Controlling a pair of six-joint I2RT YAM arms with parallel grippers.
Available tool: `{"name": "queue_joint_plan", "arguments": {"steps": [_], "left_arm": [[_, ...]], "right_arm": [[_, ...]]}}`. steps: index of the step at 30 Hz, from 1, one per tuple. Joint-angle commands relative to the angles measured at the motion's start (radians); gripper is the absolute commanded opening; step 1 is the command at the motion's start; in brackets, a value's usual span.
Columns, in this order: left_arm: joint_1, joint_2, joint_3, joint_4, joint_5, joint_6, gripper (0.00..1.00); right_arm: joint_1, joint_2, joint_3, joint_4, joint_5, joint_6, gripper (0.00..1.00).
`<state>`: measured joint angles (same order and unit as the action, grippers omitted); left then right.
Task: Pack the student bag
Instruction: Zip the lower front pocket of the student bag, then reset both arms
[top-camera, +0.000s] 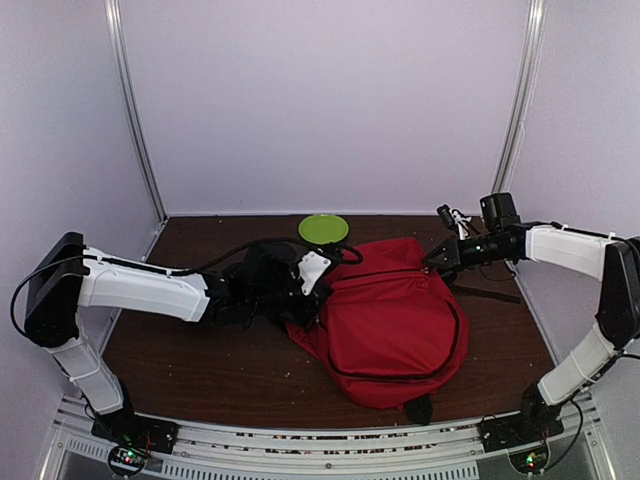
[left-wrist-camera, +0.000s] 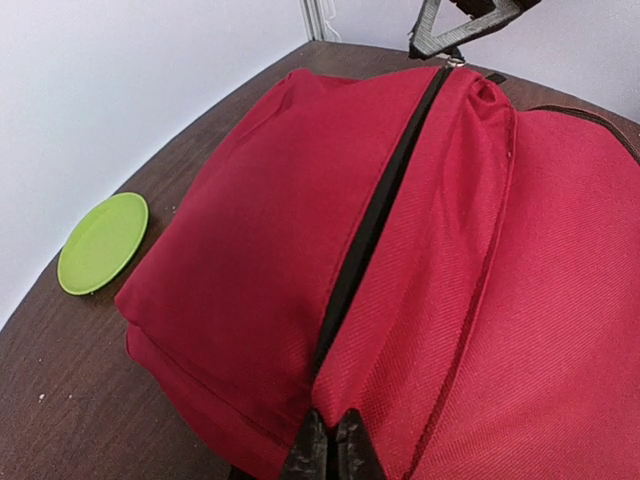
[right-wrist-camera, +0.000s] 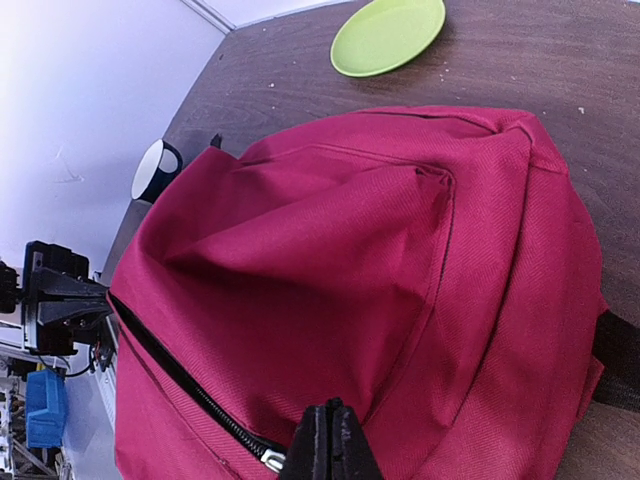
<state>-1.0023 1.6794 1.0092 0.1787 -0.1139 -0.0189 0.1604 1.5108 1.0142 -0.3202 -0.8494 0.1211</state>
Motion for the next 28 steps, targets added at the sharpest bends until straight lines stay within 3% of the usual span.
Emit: {"name": "queue_joint_plan", "arguments": {"steps": [1, 4, 8, 9, 10, 11, 12, 13, 16, 19, 23, 28], "left_arm": [[0.018, -0.012, 0.028, -0.091, -0.066, -0.024, 0.1], [0.018, -0.042, 0.053, -0.127, -0.091, -0.036, 0.23], [0.018, -0.122, 0.095, -0.238, -0.152, -0.04, 0.38], [0.018, -0.148, 0.101, -0.263, -0.176, -0.036, 0.42], [0.018, -0.172, 0.108, -0.287, -0.204, -0.033, 0.48], [0.018, -0.197, 0.116, -0.314, -0.242, -0.029, 0.63], [0.02, -0.217, 0.127, -0.345, -0.28, -0.026, 0.91], [0.026, -0.234, 0.141, -0.375, -0.324, -0.029, 0.97], [0.054, -0.267, 0.205, -0.501, -0.443, -0.08, 0.98], [0.095, -0.295, 0.246, -0.606, -0.573, -0.245, 0.98], [0.189, -0.313, 0.262, -0.706, -0.534, -0.431, 0.98], [0.211, -0.324, 0.252, -0.705, -0.547, -0.487, 0.98]], "right_arm": [[-0.04, -0.061, 0.0, 0.057, -0.017, -0.03, 0.02], [-0.046, -0.113, 0.016, 0.053, -0.021, -0.052, 0.27], [-0.064, -0.215, 0.048, -0.033, 0.055, -0.143, 0.52], [-0.069, -0.245, 0.053, -0.054, 0.082, -0.176, 0.66], [-0.078, -0.279, 0.057, -0.073, 0.114, -0.209, 0.95], [-0.086, -0.312, 0.058, -0.086, 0.155, -0.231, 0.99], [-0.096, -0.346, 0.054, -0.09, 0.197, -0.242, 1.0], [-0.114, -0.383, 0.046, -0.088, 0.22, -0.246, 1.0], [-0.162, -0.493, 0.003, -0.059, 0.247, -0.221, 1.0], [-0.165, -0.607, -0.084, 0.059, 0.463, -0.098, 1.0], [-0.165, -0.689, -0.182, 0.125, 0.624, -0.06, 1.0], [-0.165, -0.717, -0.247, 0.165, 0.62, -0.071, 1.0]]}}
